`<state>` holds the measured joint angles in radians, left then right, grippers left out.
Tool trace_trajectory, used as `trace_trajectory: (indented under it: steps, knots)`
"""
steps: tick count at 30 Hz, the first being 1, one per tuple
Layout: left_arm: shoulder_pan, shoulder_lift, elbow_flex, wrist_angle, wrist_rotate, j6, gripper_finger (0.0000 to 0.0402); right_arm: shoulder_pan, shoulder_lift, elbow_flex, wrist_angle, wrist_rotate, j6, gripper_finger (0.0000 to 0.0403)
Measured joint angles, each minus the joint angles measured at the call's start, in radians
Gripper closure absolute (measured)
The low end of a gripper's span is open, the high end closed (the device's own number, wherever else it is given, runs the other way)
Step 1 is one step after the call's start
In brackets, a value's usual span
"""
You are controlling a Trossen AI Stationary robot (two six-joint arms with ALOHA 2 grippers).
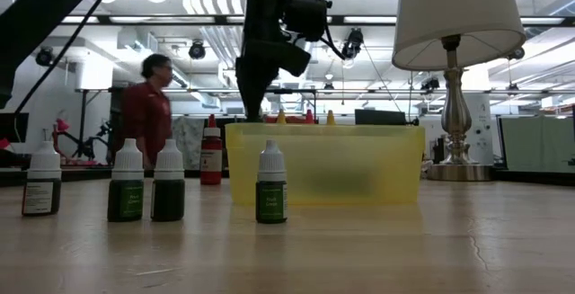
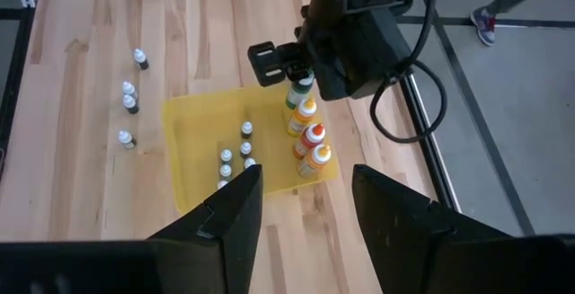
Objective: Pick & Place food coloring
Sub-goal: Put the large green food coloring bottle into the bin
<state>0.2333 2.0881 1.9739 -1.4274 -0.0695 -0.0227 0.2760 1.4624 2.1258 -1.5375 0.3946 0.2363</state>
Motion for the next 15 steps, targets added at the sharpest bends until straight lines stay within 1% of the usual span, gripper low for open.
trace_trajectory:
  steps: [15]
  knots:
    - [0.001, 0.045, -0.001, 0.022, 0.001, 0.004, 0.0305, 0.0, 0.0, 0.0, 0.0, 0.0, -0.004, 0.0236]
